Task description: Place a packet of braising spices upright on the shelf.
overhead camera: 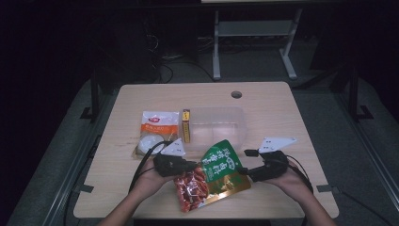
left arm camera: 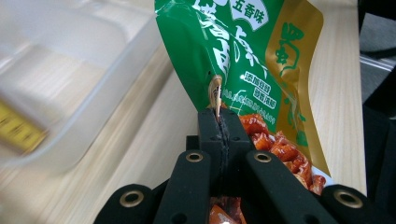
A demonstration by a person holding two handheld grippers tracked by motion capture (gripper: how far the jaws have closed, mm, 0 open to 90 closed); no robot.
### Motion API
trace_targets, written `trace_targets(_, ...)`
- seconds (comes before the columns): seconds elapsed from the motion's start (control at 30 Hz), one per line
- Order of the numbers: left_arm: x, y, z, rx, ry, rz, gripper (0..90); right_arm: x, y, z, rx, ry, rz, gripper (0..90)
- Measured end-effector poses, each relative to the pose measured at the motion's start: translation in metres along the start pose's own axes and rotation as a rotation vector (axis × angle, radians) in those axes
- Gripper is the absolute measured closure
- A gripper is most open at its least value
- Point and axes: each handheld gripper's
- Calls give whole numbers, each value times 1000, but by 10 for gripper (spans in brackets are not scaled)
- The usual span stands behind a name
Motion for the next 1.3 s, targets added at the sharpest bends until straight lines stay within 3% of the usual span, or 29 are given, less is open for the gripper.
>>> trace_targets(0.37,-19,-15,-50,110,97,-83,899,26,-2,38,106,9,-5,286)
trace_targets(0.5,-18,-15,-57,124,128,-95,898,35,-2,52,140,17,-7,359)
trace_targets(0.67,-17,-13,-60,114,168,-107,899,36,-3,58,171,17,-10,525)
trace_targets(0.97,-15,-11,-57,115,172,-98,898,34,-3,56,247,16,-19,833)
trace_targets(1.07,-17,-11,-56,101,175,-102,898,35,-3,55,265,12,-33,893)
trace_targets(1.3,-21,-13,-52,61,194,-113,894,36,-2,49,319,23,-37,900)
Point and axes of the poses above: each handheld gripper's, and its own axes: z roughly forward along the jaws, x roughly out of its top, y roughly to its right, and after that the axes turned 5 degrees about x, right-handed
